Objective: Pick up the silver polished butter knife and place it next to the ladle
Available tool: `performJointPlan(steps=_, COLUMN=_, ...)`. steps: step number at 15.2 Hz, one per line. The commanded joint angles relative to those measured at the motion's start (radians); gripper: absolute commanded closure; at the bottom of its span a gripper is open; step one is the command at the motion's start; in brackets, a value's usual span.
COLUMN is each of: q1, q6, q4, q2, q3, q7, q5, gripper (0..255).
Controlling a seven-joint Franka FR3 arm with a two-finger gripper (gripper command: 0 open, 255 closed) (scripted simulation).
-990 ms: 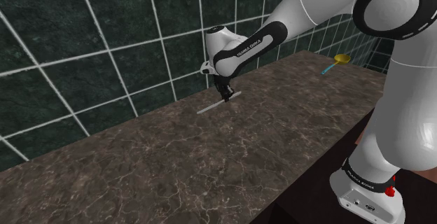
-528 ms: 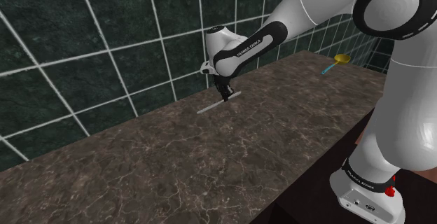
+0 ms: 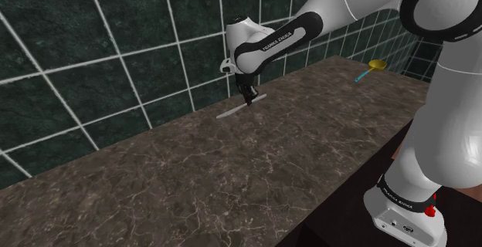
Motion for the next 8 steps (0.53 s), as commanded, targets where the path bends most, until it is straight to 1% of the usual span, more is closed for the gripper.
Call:
performJointPlan(steps=1, q1=0.001, q6=-0.024, q4=0.013, q2=-0.010, q3=0.001, q7=-0.002, q5=0.002, gripper=255)
performJointPlan(steps=8, q1=0.002, q6=-0.109, q4=0.066, q2=-0.044, q3=0.002, q7=-0.014, q5=0.007, gripper=255)
